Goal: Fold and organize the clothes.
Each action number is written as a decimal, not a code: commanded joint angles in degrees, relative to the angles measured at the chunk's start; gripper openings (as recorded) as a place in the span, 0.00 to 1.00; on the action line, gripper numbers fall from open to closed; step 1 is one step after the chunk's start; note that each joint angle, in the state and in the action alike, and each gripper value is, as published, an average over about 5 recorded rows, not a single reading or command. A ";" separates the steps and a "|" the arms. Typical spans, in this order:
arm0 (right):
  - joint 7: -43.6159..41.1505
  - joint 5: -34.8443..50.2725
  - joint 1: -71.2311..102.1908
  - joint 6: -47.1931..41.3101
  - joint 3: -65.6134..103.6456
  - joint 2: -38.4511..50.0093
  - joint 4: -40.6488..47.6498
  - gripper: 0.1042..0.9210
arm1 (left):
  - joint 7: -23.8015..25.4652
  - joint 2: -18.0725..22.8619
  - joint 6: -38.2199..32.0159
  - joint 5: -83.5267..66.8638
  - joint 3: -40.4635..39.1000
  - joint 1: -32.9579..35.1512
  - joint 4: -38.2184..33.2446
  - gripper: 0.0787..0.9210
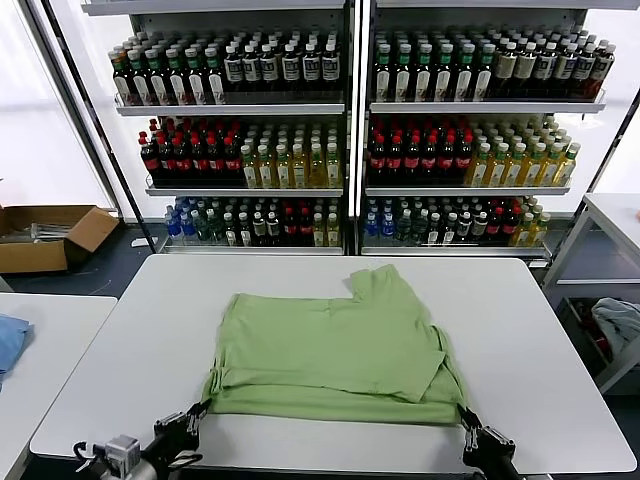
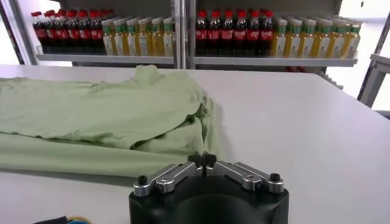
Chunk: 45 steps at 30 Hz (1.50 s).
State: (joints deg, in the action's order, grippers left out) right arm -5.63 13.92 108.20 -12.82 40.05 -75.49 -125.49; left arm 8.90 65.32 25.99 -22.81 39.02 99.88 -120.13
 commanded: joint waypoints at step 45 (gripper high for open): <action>-10.73 11.59 -70.67 -16.06 -27.00 10.80 48.87 0.88 | 9.14 -18.67 2.62 -18.02 -26.27 -53.74 39.09 0.88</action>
State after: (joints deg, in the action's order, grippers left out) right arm -14.75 25.97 50.67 -27.06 20.41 -62.88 -91.55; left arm 16.61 47.32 29.04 -38.77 27.64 68.28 -99.79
